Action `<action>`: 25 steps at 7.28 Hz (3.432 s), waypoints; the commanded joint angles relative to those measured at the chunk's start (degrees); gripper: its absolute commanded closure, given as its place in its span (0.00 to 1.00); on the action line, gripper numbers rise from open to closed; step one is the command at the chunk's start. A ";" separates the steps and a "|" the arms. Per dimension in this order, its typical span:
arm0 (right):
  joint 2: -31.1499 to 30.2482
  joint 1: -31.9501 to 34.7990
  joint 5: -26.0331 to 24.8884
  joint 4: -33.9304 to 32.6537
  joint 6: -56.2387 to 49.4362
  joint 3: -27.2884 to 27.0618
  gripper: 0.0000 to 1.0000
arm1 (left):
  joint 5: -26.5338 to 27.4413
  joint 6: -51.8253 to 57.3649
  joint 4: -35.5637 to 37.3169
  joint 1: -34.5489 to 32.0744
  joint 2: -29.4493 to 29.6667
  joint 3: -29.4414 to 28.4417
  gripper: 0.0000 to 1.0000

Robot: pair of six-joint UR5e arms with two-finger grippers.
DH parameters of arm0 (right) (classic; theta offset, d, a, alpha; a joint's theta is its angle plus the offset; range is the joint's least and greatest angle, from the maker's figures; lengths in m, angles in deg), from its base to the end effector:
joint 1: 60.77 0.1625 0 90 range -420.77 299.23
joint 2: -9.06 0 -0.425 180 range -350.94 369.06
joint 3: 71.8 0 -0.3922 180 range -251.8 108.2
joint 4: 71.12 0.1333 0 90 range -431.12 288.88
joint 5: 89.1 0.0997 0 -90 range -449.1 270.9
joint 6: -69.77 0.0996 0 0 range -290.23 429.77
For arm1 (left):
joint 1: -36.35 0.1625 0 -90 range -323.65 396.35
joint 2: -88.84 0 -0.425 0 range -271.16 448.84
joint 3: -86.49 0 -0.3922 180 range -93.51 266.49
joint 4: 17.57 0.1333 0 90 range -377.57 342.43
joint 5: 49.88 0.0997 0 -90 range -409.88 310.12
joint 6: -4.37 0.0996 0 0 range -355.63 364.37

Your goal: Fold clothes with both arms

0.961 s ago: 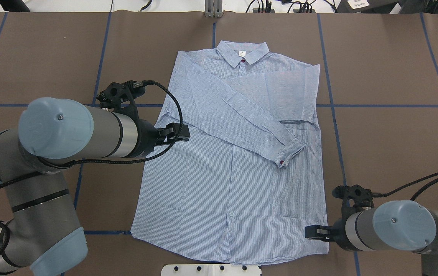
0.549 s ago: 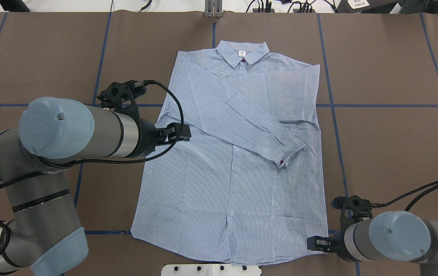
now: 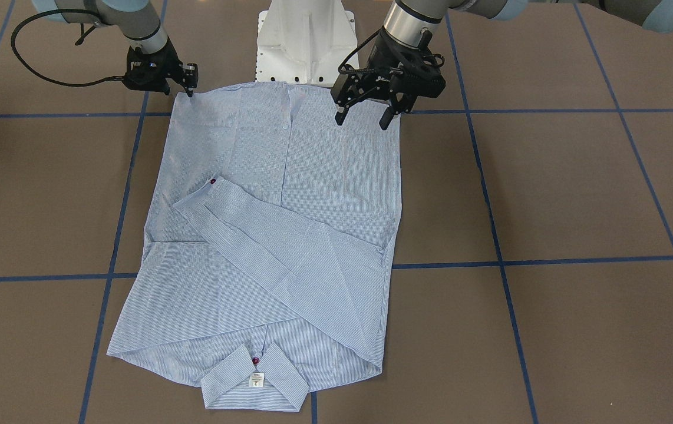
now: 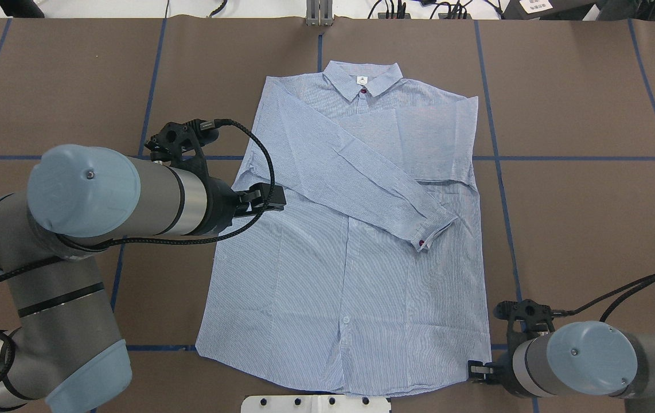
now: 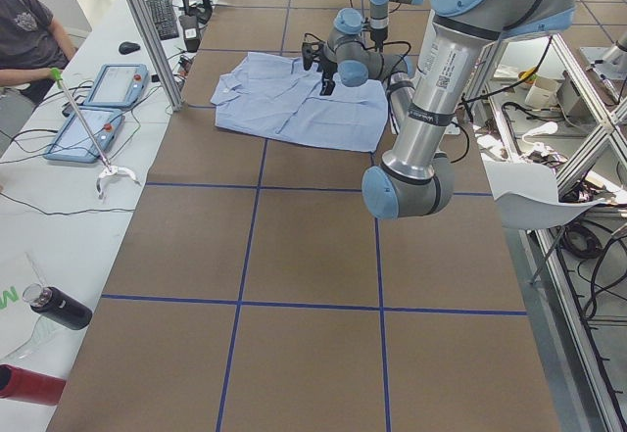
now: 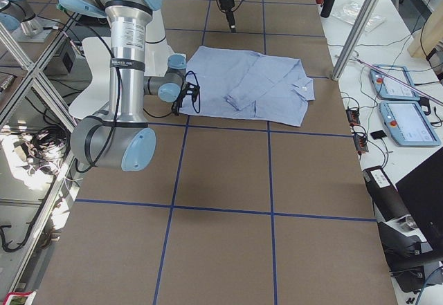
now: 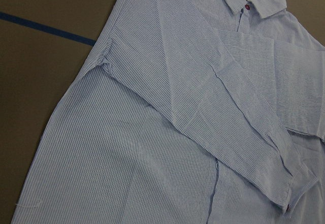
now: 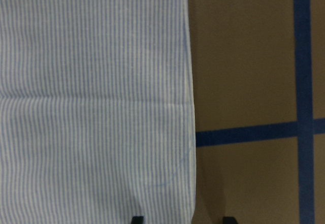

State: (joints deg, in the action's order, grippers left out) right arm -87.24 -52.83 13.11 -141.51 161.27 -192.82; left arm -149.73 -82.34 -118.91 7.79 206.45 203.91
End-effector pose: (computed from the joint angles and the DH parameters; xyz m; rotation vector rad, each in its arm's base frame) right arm -0.4292 -0.1732 0.4209 -0.1587 -0.7808 0.0735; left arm 0.4289 -0.3658 0.1657 0.1712 1.1570 -0.2903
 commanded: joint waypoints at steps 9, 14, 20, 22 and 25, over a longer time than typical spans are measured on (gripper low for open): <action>-0.20 0.05 0.35 0.09 -0.01 0.08 0.87 | 0.00 -0.04 0.00 0.00 -0.27 0.00 0.01; 0.32 0.75 0.61 -0.09 0.08 -2.11 1.00 | 0.00 -0.04 0.00 -0.18 -0.71 0.00 0.01; 0.59 6.97 6.12 0.35 -0.01 -5.20 1.00 | 0.00 -0.04 4.57 4.02 -10.27 0.53 0.01; 1.29 7.17 6.50 0.35 -0.01 -5.46 1.00 | 0.26 -2.40 4.57 9.20 -11.87 0.35 0.02; 1.38 7.52 6.50 0.35 -0.01 -5.46 1.00 | 0.44 -9.96 4.57 14.49 -12.05 -0.17 0.04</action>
State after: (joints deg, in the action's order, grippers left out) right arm -85.94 -45.47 19.60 -141.17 161.27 -198.27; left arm -149.39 -89.72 -114.34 20.24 194.53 204.08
